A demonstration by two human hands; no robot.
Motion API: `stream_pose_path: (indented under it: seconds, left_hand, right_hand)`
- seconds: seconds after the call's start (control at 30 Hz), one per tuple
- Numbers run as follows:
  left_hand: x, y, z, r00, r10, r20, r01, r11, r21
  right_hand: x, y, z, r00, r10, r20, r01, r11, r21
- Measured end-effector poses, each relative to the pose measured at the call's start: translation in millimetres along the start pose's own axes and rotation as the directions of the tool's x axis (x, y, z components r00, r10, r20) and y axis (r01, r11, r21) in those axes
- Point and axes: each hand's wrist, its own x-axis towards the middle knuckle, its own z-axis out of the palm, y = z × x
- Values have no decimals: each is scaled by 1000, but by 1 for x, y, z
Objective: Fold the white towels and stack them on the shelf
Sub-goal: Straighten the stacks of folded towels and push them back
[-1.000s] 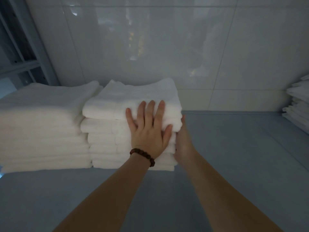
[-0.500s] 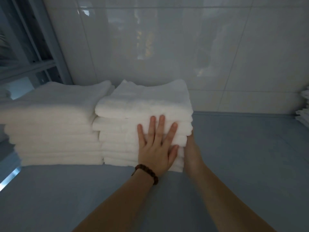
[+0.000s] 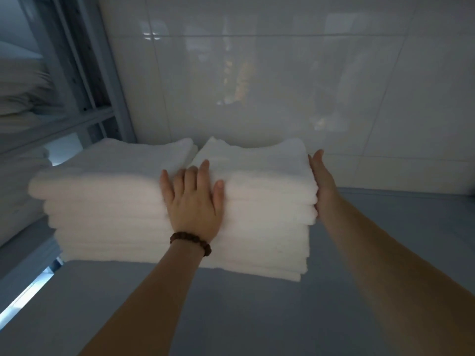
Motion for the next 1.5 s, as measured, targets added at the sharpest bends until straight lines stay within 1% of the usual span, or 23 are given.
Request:
stream_pose_path:
  seconds: [0.1, 0.2, 0.23, 0.33, 0.4, 0.43, 0.47, 0.5, 0.6, 0.73, 0.8, 0.87, 0.97, 1.07, 1.13, 1.17, 1.2, 1.23, 1.27, 1.33, 1.4, 1.43, 1.5]
  left_hand:
    - [-6, -5, 1, 999, -24, -34, 24, 1000, -9]
    - [-9, -8, 3, 997, -27, -66, 28, 1000, 7]
    - [-9, -6, 2, 998, -29, -55, 30, 999, 19]
    - [-8, 5, -4, 996, -82, -36, 82, 996, 21]
    - [-4, 17, -12, 995, -80, -67, 79, 997, -10]
    - [-1, 26, -16, 996, -40, -78, 37, 998, -42]
    - [1, 39, -19, 997, 25, -78, -31, 996, -83]
    - [3, 54, -22, 992, 106, -63, -113, 986, -122]
    - [5, 98, -24, 958, 279, 60, -264, 947, -183]
    - [-6, 113, -19, 928, 284, 242, -250, 954, -164]
    - [-9, 115, -18, 936, 260, 235, -231, 962, -144]
    - [-5, 121, -18, 955, 243, 171, -219, 965, -147]
    - [-3, 123, -9, 953, 243, 178, -220, 966, -137]
    - [-7, 120, 3, 947, 234, 221, -215, 971, -108]
    - [-10, 120, 9, 960, 224, 167, -204, 971, -125]
    - [-12, 119, 11, 968, 218, 125, -201, 970, -138]
    - [-16, 118, 14, 972, 218, 85, -204, 967, -151]
    - [-21, 115, 17, 973, 229, 43, -219, 963, -159]
    - [-29, 111, 21, 969, 247, -1, -244, 956, -161]
    - [-45, 105, 29, 955, 288, -63, -295, 943, -152]
    - [-58, 101, 39, 944, 317, -93, -327, 935, -135]
    - [-63, 99, 43, 940, 326, -98, -337, 933, -126]
    - [-74, 97, 48, 937, 339, -83, -346, 931, -115]
  right_hand:
    - [11, -4, 8, 999, 48, -17, -49, 996, -77]
    - [20, -1, 8, 999, 33, -18, -37, 953, -302]
    - [21, 2, 6, 998, 65, 2, -61, 942, -330]
    - [18, 0, -1, 992, 119, 30, -105, 952, -286]
    - [23, -10, -6, 997, 59, 56, -54, 995, -87]
    - [25, -17, -6, 997, 37, 71, -35, 999, -23]
    - [26, -23, -4, 994, 18, 106, -15, 999, -28]
    - [27, -26, -1, 988, 0, 157, 17, 994, -107]
    - [27, -27, 8, 977, -62, 206, 140, 911, -389]
    - [30, -14, -6, 978, -121, 167, 187, 862, -472]
    - [33, -11, -11, 962, -195, 190, 272, 730, -627]
    - [38, -14, -11, 921, -264, 287, 390, 590, -707]
    - [52, -10, -7, 902, -139, 408, 414, 542, -731]
    - [63, -1, -11, 943, -76, 325, 309, 568, -763]
    - [62, 0, -11, 958, -163, 235, 285, 627, -726]
    - [59, 2, -13, 966, -208, 154, 257, 709, -657]
    - [54, 5, -15, 977, -199, 78, 211, 833, -512]
    - [48, 9, -17, 990, -127, 55, 138, 948, -287]
    - [38, 15, -20, 992, -51, 118, 55, 998, -34]
    - [14, 29, -21, 964, 34, 262, -90, 975, 205]
    - [-1, 46, -22, 960, 84, 268, -158, 950, 268]
    - [-6, 56, -24, 975, 78, 210, -132, 958, 254]
    - [-19, 80, -32, 998, 33, 52, -37, 996, 80]
